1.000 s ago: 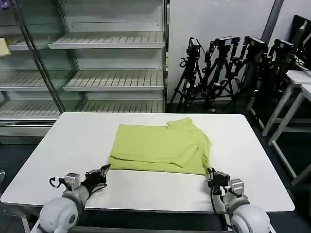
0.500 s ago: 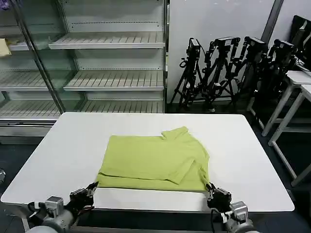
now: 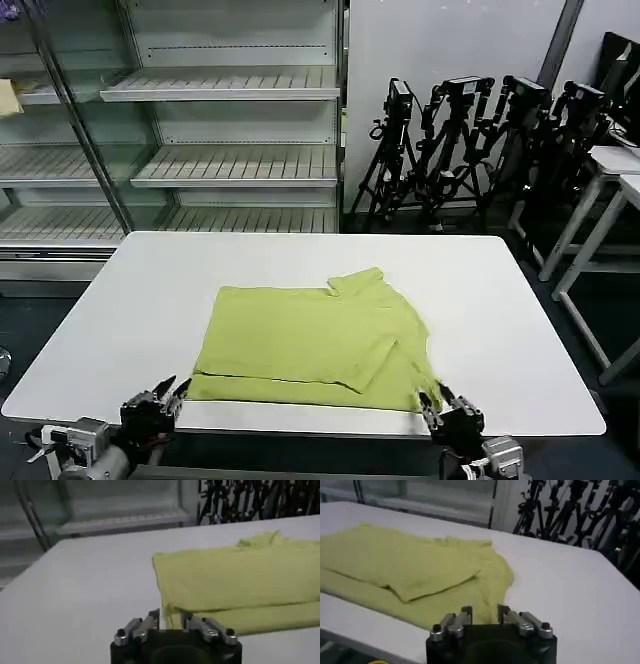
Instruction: Fold and organize the clothes.
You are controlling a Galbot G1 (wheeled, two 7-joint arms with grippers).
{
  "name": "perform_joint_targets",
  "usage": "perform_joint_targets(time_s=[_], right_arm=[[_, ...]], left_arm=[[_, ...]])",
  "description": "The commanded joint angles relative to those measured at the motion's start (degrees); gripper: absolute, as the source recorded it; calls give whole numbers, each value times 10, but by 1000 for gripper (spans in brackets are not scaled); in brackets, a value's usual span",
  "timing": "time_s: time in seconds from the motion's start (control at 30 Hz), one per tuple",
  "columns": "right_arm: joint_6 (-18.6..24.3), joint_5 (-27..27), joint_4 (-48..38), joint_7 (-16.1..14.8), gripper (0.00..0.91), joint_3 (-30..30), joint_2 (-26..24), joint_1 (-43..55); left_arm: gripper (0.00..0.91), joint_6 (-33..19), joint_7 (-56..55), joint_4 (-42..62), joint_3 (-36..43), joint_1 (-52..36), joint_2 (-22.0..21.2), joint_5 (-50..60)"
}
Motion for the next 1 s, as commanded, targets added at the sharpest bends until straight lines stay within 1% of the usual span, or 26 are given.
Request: perform_joint_targets(time_s=[0.03, 0.17, 0.23, 0.3, 0.33, 0.43, 0.53, 0.63, 0.7, 0.77, 0.83, 0.87, 1.0], right_arm=[[-21, 16, -75, 32, 907, -71, 16, 214], [-21, 17, -178, 52, 907, -133, 42, 342], [-21, 16, -219, 57, 907, -147, 57, 396], [-21, 16, -261, 61, 907, -160, 70, 426], [-21, 14, -294, 64, 907, -168, 78, 452], [-21, 15, -343, 68, 907, -179, 91, 485], [-21, 24, -412, 81, 907, -185, 111, 522], [-21, 31, -476, 90, 907, -187, 133, 551], [-21, 31, -508, 89, 907, -188, 144, 566], [-21, 30, -532, 90, 907, -190, 155, 579], [-20, 20, -555, 98, 907, -191, 168, 590], [-20, 18, -559, 98, 907, -190, 171, 592], [-20, 19, -582, 91, 907, -187, 179, 602]], left_arm=[[907, -23, 13, 87, 89, -183, 23, 11], [907, -23, 13, 167, 146, -293, 32, 6], [907, -22, 12, 211, 166, -333, 32, -5], [907, -22, 12, 240, 195, -372, 33, -6], [907, -22, 12, 260, 205, -381, 33, -6], [907, -23, 16, 295, 223, -433, 32, -10], [907, -23, 19, 348, 242, -472, 30, -19], [907, -23, 31, 401, 257, -499, 28, -19], [907, -24, 36, 424, 264, -514, 25, -18], [907, -24, 44, 446, 268, -525, 23, -17], [907, -33, 44, 471, 272, -539, 20, -11], [907, -41, 43, 482, 273, -542, 18, -8], [907, -41, 47, 506, 272, -553, 16, -7]])
